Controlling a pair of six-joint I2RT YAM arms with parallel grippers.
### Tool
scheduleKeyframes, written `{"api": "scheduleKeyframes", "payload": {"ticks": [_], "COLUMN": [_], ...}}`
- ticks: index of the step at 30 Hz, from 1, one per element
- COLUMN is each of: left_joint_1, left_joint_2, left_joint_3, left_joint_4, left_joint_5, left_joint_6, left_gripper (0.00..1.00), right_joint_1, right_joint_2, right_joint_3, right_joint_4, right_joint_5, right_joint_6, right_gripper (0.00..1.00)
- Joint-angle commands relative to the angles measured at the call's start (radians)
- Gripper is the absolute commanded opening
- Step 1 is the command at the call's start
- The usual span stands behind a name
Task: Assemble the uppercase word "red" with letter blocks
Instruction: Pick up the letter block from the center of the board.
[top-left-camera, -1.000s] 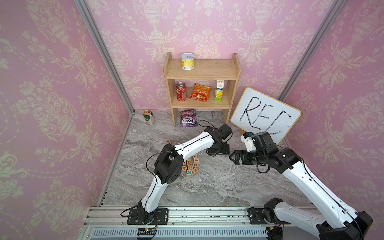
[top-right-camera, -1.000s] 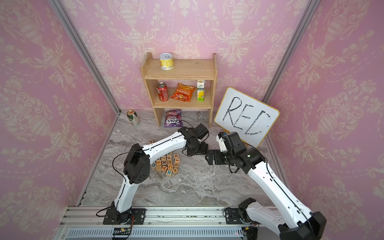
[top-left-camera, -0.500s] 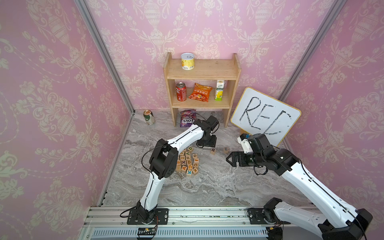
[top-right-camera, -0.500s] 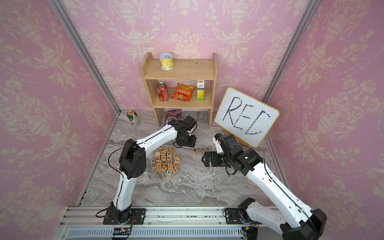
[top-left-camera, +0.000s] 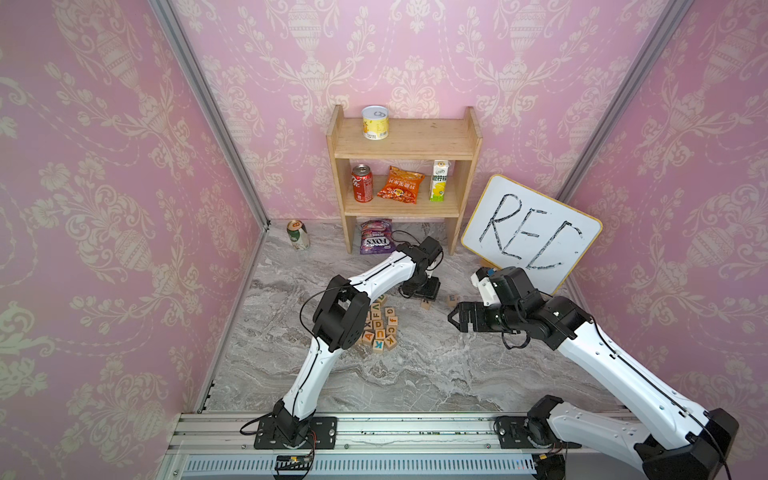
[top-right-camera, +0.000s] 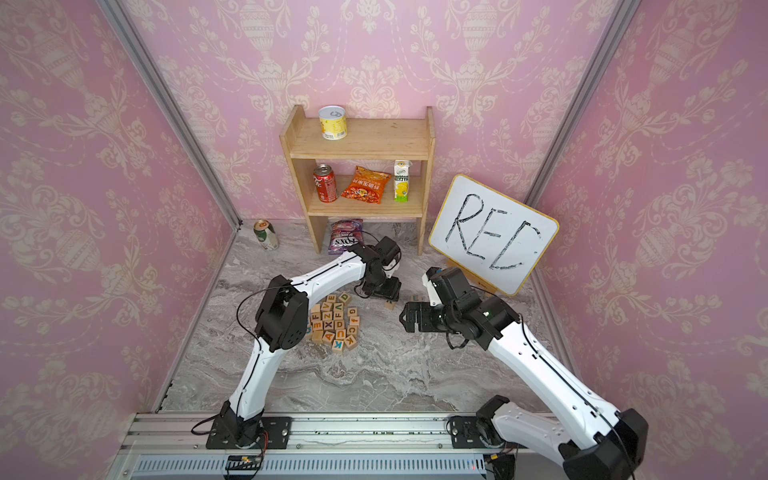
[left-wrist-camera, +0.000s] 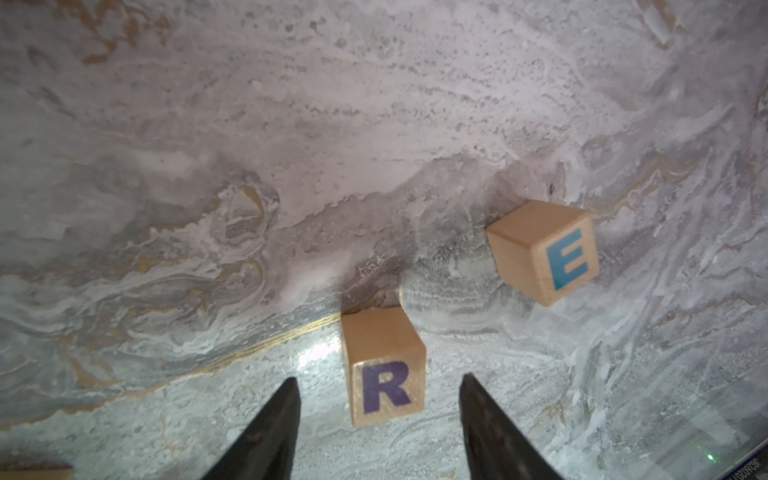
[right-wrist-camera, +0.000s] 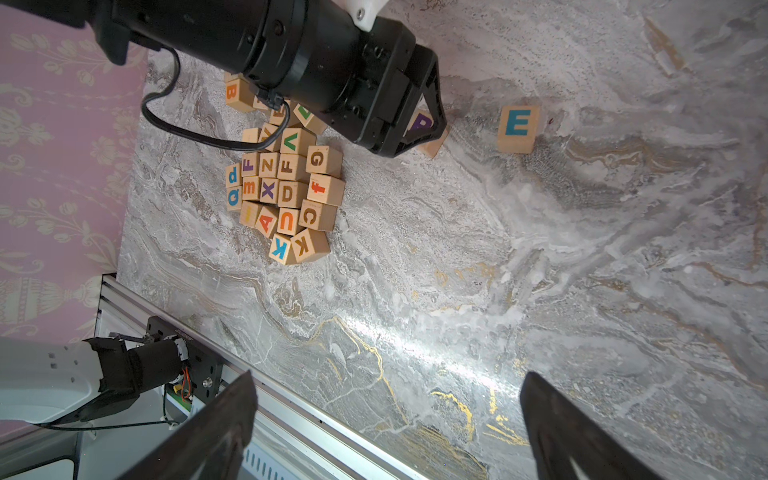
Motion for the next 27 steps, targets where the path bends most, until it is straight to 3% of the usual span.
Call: {"api": "scheduleKeyframes", "payload": {"ticks": [1,11,17,23,27], "left_joint_1": [-0.006,-0.018,-0.023,-0.039,-0.064], "left_joint_2": [0.029,0.087,0.097,0.1,0.136], "left_joint_3": [0.029,0.084,0.101,0.128,0.21], "left_joint_4": [-0.037,-0.052,-0.063,-0.089,-0.173], "left_joint_5": [-0.024,-0.021,-0.047,-0.078,-0.128], "left_joint_6": [0.021,-0.003,-0.028,-0.097,-0.191], "left_gripper": [0.59,0.53,0.37,0.3,0.31], "right_joint_1": [0.006,0.006,0.005,0.005,0.006], "right_joint_2": [0.016,0.057,0.063,0.061,0.063], "right_joint_3": [-0.006,0.025,0.031,0.03,0.03], "right_joint_4": [0.012,0.007,-0.001,-0.002,-0.005], "right_joint_5": [0.021,0.028,0.035,0.038,0.038], "right_joint_6": [0.009,-0.013,-0.025,-0.032,-0.04], "right_gripper": [1.0,1.0,1.0,1.0,1.0]}}
